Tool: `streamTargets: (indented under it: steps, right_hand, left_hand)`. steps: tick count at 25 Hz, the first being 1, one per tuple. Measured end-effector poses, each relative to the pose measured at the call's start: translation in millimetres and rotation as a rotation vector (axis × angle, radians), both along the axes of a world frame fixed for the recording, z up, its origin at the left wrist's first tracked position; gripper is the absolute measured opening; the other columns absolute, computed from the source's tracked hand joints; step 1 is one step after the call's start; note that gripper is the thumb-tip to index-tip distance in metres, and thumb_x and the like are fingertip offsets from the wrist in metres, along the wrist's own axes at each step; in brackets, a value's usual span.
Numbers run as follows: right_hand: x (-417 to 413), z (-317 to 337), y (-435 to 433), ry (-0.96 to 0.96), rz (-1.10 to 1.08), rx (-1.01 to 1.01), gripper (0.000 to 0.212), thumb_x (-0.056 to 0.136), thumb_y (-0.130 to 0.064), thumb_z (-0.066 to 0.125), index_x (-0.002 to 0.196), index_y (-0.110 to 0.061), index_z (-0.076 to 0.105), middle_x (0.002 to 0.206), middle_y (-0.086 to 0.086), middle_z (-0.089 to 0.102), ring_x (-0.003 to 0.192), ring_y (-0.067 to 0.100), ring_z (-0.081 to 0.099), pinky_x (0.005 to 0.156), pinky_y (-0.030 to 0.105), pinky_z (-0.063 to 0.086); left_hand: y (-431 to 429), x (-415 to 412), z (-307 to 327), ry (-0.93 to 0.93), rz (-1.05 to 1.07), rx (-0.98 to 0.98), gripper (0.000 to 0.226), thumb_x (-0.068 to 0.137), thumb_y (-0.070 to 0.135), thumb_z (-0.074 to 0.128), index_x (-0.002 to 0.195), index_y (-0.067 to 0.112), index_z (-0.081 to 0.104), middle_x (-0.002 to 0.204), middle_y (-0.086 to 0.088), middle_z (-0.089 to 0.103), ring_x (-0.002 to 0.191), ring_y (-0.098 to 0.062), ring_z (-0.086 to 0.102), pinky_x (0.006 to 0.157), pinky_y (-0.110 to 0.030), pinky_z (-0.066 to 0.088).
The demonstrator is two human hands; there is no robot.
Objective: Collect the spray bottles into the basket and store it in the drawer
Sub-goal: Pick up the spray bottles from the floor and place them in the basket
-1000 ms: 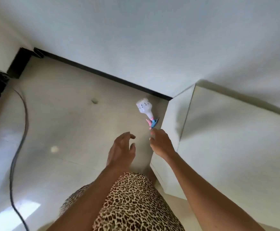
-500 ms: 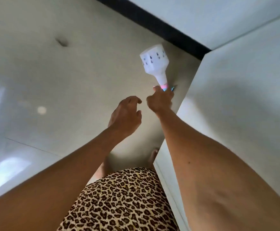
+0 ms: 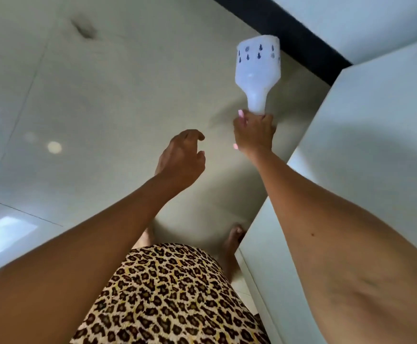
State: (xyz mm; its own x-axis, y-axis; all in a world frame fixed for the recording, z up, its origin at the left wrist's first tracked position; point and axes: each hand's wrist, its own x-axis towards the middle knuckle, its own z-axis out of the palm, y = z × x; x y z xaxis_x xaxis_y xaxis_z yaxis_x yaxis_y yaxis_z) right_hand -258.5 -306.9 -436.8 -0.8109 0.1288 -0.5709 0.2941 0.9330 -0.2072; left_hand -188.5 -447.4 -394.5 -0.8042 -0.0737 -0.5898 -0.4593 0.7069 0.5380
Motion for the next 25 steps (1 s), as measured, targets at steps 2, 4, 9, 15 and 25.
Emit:
streamTargets:
  steps: [2, 4, 9, 15, 25]
  right_hand:
    - [1, 29, -13, 0.019, -0.064, -0.051, 0.039, 0.089, -0.043, 0.043, 0.114, -0.016, 0.058, 0.114, 0.014, 0.057, 0.116, 0.030, 0.038, 0.105, 0.046, 0.029]
    - [0, 64, -28, 0.014, -0.222, -0.156, 0.042, 0.084, -0.045, 0.051, 0.114, -0.016, 0.059, 0.114, 0.014, 0.057, 0.116, 0.029, 0.038, 0.103, 0.045, 0.032]
    - [-2, 184, -59, -0.061, -0.469, -0.516, 0.037, 0.085, -0.048, 0.047, 0.082, -0.016, 0.066, 0.084, -0.001, 0.069, 0.107, 0.028, 0.055, 0.092, 0.038, 0.045]
    - [-17, 358, -64, 0.055, -0.248, -0.548, 0.043, 0.095, -0.034, 0.030, 0.093, -0.016, 0.069, 0.088, 0.007, 0.066, 0.071, 0.013, 0.055, 0.057, 0.021, 0.038]
    - [29, 676, 8, 0.412, -0.176, -0.785, 0.024, 0.080, -0.030, 0.069, 0.103, -0.024, 0.065, 0.102, -0.007, 0.063, 0.087, 0.010, 0.058, 0.080, 0.026, 0.049]
  left_hand:
    - [-4, -5, 26, 0.013, 0.000, 0.007, 0.034, 0.086, 0.016, 0.052, 0.121, 0.015, 0.048, 0.129, -0.005, 0.054, 0.113, -0.026, 0.052, 0.081, -0.032, 0.039]
    - [-9, -12, 58, 0.041, 0.015, 0.022, 0.036, 0.086, 0.015, 0.053, 0.122, 0.015, 0.048, 0.131, -0.005, 0.053, 0.115, -0.026, 0.052, 0.086, -0.034, 0.042]
    - [-21, -32, 168, 0.112, -0.012, 0.079, 0.055, 0.081, 0.017, 0.061, 0.131, 0.019, 0.039, 0.137, -0.004, 0.049, 0.124, -0.023, 0.047, 0.096, -0.035, 0.042]
    - [-21, -52, 330, 0.359, 0.035, 0.201, 0.064, 0.077, 0.003, 0.065, 0.132, 0.024, 0.039, 0.126, -0.006, 0.058, 0.112, -0.020, 0.055, 0.091, -0.030, 0.048]
    - [-13, -39, 620, 0.641, 0.022, 0.369, 0.010, 0.086, 0.013, 0.058, 0.086, 0.023, 0.057, 0.077, 0.013, 0.065, 0.072, -0.003, 0.061, 0.066, -0.010, 0.045]
